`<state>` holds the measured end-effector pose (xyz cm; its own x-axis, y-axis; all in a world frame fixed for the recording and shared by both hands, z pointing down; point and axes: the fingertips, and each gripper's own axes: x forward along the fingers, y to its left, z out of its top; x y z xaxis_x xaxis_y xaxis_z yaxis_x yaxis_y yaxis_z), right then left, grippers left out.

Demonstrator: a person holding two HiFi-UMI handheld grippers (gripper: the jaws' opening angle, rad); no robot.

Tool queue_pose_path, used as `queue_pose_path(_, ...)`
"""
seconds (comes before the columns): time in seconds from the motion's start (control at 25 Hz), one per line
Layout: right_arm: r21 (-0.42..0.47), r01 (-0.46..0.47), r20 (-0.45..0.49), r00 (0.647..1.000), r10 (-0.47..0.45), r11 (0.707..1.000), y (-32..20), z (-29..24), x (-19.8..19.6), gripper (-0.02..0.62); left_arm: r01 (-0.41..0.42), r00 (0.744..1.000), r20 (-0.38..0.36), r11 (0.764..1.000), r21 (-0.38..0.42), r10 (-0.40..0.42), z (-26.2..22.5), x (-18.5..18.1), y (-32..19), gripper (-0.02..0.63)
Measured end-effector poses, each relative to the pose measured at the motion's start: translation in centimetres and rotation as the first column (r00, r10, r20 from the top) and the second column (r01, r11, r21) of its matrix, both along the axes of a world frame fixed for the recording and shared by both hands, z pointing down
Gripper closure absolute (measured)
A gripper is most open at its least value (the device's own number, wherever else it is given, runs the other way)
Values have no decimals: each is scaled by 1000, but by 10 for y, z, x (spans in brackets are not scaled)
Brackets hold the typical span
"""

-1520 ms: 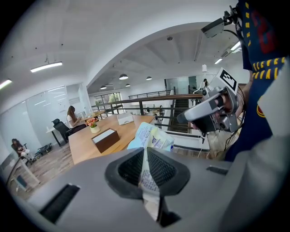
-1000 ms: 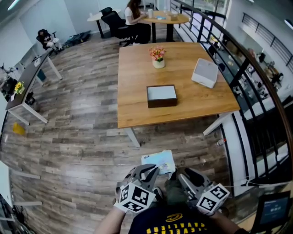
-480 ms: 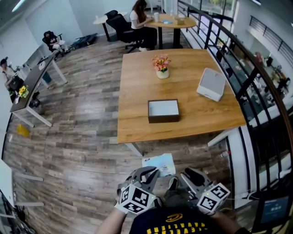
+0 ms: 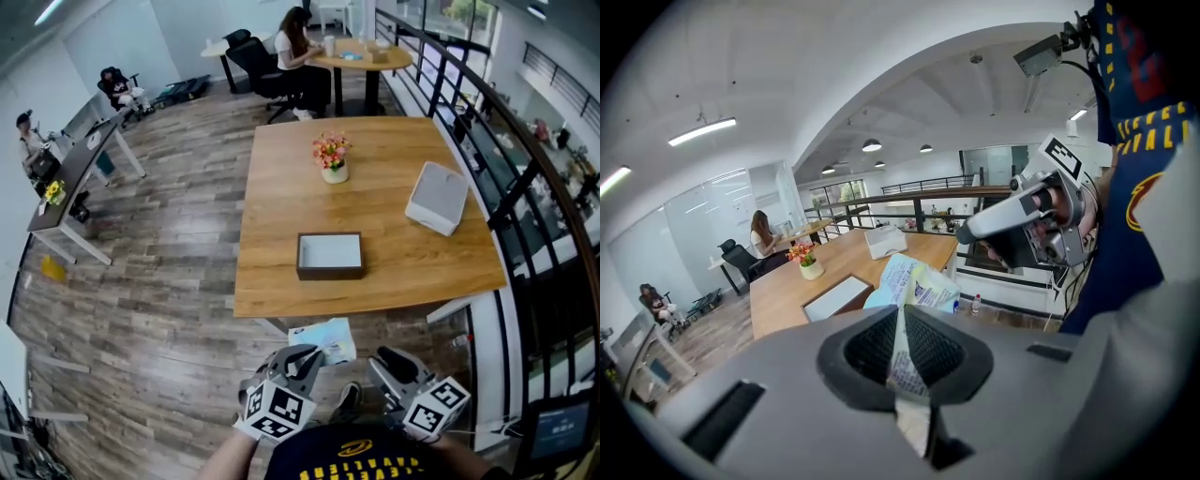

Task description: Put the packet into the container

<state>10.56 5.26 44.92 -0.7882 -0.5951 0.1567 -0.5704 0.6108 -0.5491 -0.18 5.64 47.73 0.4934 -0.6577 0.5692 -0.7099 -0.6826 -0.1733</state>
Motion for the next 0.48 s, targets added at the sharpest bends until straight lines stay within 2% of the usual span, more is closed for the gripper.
queue_pose_path(0.48, -10, 24, 35, 999, -24, 1000, -33, 4, 14, 451, 25, 999, 27, 1000, -2, -25, 4, 15, -26, 589)
